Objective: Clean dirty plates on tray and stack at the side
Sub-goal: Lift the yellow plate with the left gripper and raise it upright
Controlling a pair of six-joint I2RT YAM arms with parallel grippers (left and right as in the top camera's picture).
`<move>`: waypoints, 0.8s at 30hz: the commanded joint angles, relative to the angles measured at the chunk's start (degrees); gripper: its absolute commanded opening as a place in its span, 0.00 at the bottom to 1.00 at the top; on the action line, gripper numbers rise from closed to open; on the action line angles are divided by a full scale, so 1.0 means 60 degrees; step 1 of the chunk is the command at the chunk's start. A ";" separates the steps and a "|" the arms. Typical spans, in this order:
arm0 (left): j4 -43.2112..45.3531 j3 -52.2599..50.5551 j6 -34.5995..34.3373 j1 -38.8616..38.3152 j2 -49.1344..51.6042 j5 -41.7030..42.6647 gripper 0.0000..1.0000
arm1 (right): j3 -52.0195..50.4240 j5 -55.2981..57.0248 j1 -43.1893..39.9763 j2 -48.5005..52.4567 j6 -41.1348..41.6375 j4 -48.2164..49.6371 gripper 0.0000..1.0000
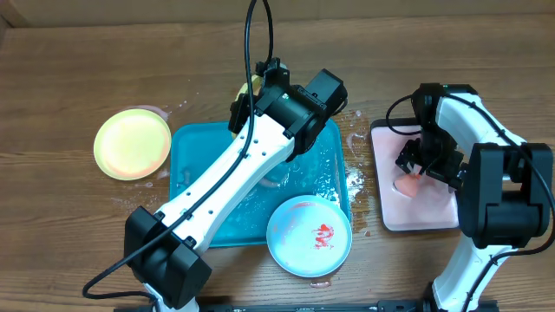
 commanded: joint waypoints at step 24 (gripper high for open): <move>0.1147 0.0062 0.0674 0.0331 -0.0295 0.2284 0.04 | -0.0240 -0.0597 0.0135 0.0426 0.0113 0.0481 1.00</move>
